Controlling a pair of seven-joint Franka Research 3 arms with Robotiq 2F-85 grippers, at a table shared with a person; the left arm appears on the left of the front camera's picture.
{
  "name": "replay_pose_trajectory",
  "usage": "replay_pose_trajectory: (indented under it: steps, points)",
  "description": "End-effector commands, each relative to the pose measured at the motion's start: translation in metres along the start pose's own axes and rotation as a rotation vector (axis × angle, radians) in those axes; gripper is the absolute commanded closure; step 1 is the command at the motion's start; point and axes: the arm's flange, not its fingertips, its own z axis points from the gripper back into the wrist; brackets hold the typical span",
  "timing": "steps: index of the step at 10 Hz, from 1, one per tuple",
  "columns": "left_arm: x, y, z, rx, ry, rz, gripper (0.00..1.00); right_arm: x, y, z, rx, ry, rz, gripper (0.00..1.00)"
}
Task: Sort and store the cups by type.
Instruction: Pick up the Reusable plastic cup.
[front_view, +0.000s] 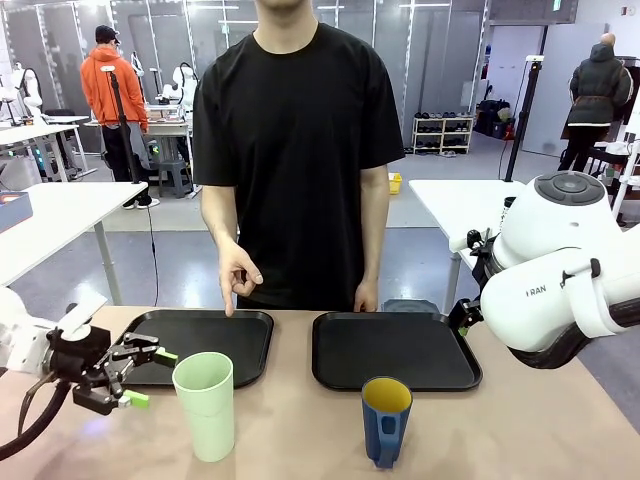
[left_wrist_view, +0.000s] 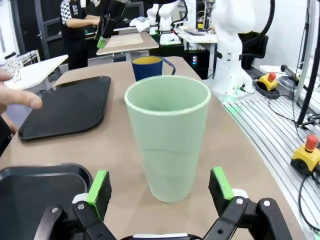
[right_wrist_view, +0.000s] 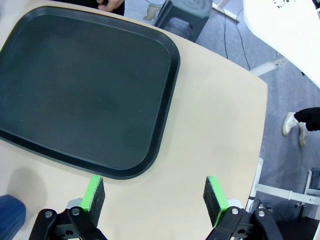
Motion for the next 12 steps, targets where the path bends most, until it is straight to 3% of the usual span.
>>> replay_pose_trajectory:
  steps: [1, 8, 9, 12]
  points:
    - [-0.049, -0.005, -0.011, -0.024, -0.045, -0.041, 0.0, 0.001, 0.0, 0.0, 0.001, -0.001, 0.0, 0.0]
    - [-0.065, 0.008, -0.032, -0.121, -0.022, 0.01, 0.0, 0.001, 0.0, 0.0, 0.001, -0.001, 0.0, 0.0]
    - [-0.033, 0.022, -0.028, -0.076, -0.024, 0.041, 0.0, 0.001, 0.0, 0.0, 0.001, -0.001, 0.0, 0.0]
    - [-0.037, 0.021, -0.028, -0.086, -0.02, 0.051, 0.0, 0.001, 0.0, 0.0, 0.001, -0.001, 0.0, 0.0]
